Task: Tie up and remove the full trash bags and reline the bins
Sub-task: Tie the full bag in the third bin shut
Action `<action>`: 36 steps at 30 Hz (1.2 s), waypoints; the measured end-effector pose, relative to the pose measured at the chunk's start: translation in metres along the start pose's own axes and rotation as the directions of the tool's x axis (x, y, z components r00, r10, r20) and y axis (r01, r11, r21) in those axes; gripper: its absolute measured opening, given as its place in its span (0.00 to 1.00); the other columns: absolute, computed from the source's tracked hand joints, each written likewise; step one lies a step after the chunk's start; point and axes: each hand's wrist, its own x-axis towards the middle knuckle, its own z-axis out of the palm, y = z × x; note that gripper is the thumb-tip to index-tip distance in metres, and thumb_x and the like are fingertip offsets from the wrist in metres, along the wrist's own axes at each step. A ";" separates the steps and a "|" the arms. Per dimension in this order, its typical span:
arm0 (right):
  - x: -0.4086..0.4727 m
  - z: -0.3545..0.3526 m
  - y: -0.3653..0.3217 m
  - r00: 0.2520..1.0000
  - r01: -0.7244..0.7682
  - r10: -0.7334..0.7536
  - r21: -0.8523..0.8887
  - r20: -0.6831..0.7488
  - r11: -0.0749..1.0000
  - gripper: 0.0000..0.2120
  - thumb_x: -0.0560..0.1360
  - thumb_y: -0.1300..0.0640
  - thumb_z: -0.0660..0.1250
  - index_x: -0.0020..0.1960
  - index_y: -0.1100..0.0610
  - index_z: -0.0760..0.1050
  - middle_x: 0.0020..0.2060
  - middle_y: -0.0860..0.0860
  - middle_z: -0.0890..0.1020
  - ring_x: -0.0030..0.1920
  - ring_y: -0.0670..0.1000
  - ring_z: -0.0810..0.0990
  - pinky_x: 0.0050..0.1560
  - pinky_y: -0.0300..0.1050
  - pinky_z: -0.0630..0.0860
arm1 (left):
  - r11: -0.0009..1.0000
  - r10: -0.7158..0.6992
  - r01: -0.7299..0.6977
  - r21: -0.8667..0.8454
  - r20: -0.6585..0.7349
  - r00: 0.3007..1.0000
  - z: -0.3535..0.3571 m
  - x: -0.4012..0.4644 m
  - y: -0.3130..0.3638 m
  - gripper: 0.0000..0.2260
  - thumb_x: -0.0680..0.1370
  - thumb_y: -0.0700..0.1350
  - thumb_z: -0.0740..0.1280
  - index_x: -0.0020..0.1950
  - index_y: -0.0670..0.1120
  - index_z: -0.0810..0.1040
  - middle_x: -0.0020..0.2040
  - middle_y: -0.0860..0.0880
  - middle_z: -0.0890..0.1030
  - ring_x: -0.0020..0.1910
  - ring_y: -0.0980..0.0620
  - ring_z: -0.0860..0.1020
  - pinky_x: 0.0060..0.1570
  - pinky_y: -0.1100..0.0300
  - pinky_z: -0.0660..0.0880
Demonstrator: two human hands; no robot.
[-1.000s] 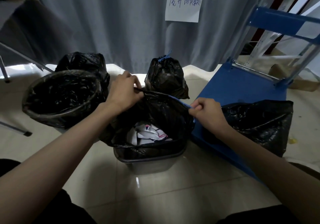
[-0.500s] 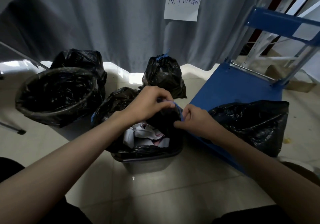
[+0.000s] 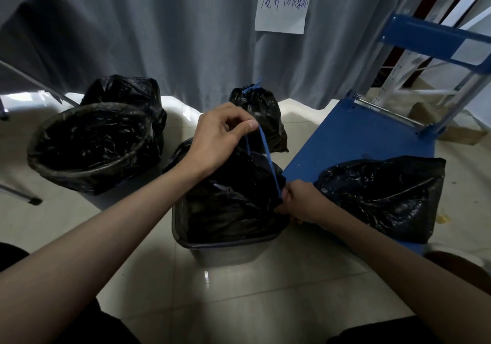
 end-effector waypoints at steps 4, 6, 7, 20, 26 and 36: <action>0.001 -0.009 -0.010 0.927 0.223 -0.135 0.225 -0.350 0.949 0.17 0.69 0.52 0.77 0.50 0.56 0.73 0.38 0.50 0.76 0.40 0.48 0.74 0.38 0.41 0.71 | 0.998 0.017 -0.014 -0.062 0.059 0.998 -0.003 0.004 0.005 0.02 0.75 0.45 0.73 0.44 0.48 0.85 0.43 0.53 0.80 0.39 0.62 0.76 0.44 0.67 0.70; 0.005 -0.013 -0.018 0.862 0.313 -0.181 0.216 -0.474 0.925 0.19 0.70 0.49 0.77 0.57 0.53 0.77 0.42 0.51 0.78 0.44 0.49 0.75 0.44 0.45 0.72 | 0.997 0.051 -0.043 -0.071 0.107 0.993 -0.001 0.005 0.010 0.04 0.75 0.44 0.73 0.47 0.46 0.86 0.43 0.51 0.81 0.41 0.61 0.78 0.45 0.67 0.71; 0.007 -0.014 -0.022 0.840 0.348 -0.205 0.209 -0.502 0.914 0.19 0.70 0.49 0.76 0.59 0.51 0.78 0.43 0.51 0.78 0.45 0.48 0.75 0.45 0.45 0.72 | 0.995 0.069 -0.058 -0.083 0.132 0.989 0.000 0.005 0.012 0.04 0.75 0.44 0.73 0.47 0.46 0.86 0.43 0.50 0.81 0.42 0.59 0.79 0.46 0.66 0.72; 0.006 -0.017 -0.032 0.789 0.443 -0.174 0.349 -0.589 0.826 0.04 0.74 0.59 0.73 0.41 0.58 0.85 0.31 0.42 0.82 0.32 0.38 0.78 0.35 0.32 0.73 | 0.856 0.083 -0.268 0.442 0.394 0.915 -0.002 -0.007 -0.040 0.10 0.72 0.57 0.73 0.48 0.52 0.85 0.45 0.56 0.83 0.48 0.53 0.77 0.51 0.50 0.74; -0.002 -0.026 -0.030 0.803 0.397 -0.036 0.489 -0.595 0.776 0.07 0.76 0.62 0.70 0.39 0.60 0.83 0.31 0.55 0.83 0.24 0.44 0.74 0.29 0.34 0.74 | 0.751 -0.006 -0.215 0.624 0.331 0.944 0.000 -0.015 -0.052 0.08 0.73 0.57 0.71 0.44 0.53 0.82 0.47 0.55 0.81 0.53 0.51 0.75 0.52 0.55 0.63; 0.007 -0.041 -0.028 0.836 0.233 0.012 0.375 -0.549 0.897 0.10 0.75 0.57 0.67 0.37 0.55 0.82 0.30 0.55 0.82 0.33 0.46 0.80 0.35 0.38 0.76 | 0.714 -0.223 0.011 0.700 0.213 0.951 -0.032 -0.015 -0.050 0.18 0.69 0.48 0.75 0.57 0.52 0.77 0.54 0.51 0.80 0.54 0.46 0.78 0.52 0.51 0.75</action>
